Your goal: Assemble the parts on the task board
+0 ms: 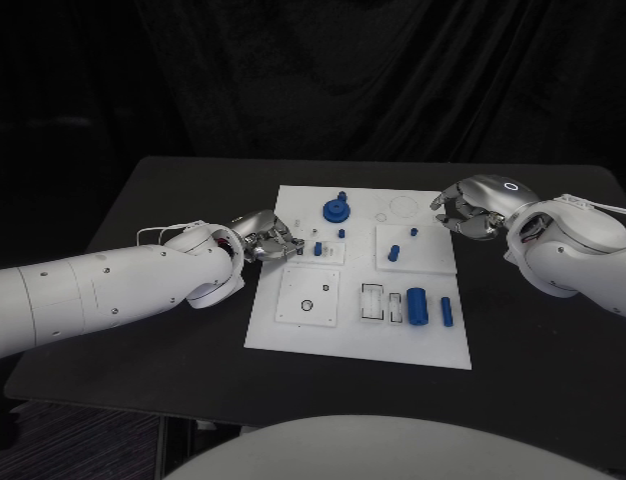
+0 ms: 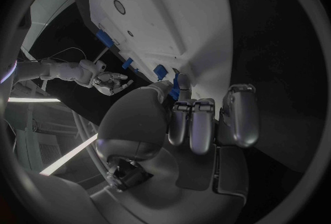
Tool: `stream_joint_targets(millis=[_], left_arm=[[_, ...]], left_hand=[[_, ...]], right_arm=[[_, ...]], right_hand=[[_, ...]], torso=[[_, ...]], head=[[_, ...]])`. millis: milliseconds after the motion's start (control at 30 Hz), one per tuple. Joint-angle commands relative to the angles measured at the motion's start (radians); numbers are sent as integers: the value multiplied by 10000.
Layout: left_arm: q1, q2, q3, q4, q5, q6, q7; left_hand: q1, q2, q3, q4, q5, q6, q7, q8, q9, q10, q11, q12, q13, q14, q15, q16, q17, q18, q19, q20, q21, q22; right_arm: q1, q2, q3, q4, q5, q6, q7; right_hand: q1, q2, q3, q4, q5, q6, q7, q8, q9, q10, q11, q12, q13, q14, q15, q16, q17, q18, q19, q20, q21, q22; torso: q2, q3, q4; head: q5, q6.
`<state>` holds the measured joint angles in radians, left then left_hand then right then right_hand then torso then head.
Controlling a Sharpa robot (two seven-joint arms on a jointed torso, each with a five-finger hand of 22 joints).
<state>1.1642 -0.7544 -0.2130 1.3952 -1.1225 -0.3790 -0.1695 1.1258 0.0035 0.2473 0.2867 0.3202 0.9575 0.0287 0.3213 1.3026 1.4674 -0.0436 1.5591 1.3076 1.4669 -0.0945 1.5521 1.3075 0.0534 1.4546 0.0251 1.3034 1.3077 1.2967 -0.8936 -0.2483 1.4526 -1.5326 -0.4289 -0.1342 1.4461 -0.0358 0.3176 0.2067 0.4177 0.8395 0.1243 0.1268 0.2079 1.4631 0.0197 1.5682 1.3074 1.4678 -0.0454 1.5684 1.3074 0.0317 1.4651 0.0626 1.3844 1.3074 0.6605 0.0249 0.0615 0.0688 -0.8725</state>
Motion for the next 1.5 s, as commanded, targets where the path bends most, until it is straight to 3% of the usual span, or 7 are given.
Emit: stream_joint_targets(millis=[33,367,600,867,1500], left_arm=[[-21,9,6,34,22,-9,259],[-34,-19,6,49,22,-64,416],[-38,-32,6,48,22,-57,498],[-40,-59,6,71,22,-48,528],[-46,-133,6,193,22,-2,460]], left_hand=[[-42,15,-30,-13,30,-8,17,-6,-14,927,69,-35,2546,892,86,-54,2261,78,-82,19,-64,1817],[88,47,-11,-48,247,11,3,21,-18,915,59,-50,2537,885,82,-62,2251,83,-103,20,-94,1811],[260,74,57,-29,984,-20,-2,48,-33,888,53,-86,2517,869,79,-81,2220,90,-132,16,-135,1804],[310,93,118,-14,1361,-29,-3,69,-36,880,52,-96,2512,865,78,-85,2214,93,-143,16,-151,1801],[306,74,127,1,1411,-31,7,86,-35,862,57,-120,2499,853,80,-101,2189,97,-156,17,-176,1794]], right_arm=[[-24,-13,6,15,-33,53,-165],[-24,-19,6,13,-33,75,-184],[-24,-12,6,12,-33,89,-190],[-24,-22,6,20,-33,107,-204],[-23,-16,6,28,-33,131,-221]], right_hand=[[-55,-38,39,-7,55,67,-17,-50,-9,1077,38,26,2634,1030,34,24,2634,178,82,52,-65,1953],[-45,-34,66,-28,59,60,-20,-57,-20,1077,35,26,2634,1030,32,24,2634,180,79,50,-78,1949],[-45,-34,66,-28,59,60,-20,-57,-20,1077,35,26,2634,1030,32,24,2634,180,79,50,-78,1949],[-45,-34,66,-28,59,60,-20,-57,-20,1077,35,26,2634,1030,32,24,2634,180,79,50,-78,1949],[-34,-29,89,-47,62,53,-23,-63,-28,1077,33,26,2634,1030,30,24,2634,182,77,48,-87,1947]], torso=[[2,0,-1],[14,-3,5],[7,-6,-3],[4,-1,-1],[8,-1,-4]], head=[[8,-2],[6,-2],[21,-2],[27,-2],[57,-2]])
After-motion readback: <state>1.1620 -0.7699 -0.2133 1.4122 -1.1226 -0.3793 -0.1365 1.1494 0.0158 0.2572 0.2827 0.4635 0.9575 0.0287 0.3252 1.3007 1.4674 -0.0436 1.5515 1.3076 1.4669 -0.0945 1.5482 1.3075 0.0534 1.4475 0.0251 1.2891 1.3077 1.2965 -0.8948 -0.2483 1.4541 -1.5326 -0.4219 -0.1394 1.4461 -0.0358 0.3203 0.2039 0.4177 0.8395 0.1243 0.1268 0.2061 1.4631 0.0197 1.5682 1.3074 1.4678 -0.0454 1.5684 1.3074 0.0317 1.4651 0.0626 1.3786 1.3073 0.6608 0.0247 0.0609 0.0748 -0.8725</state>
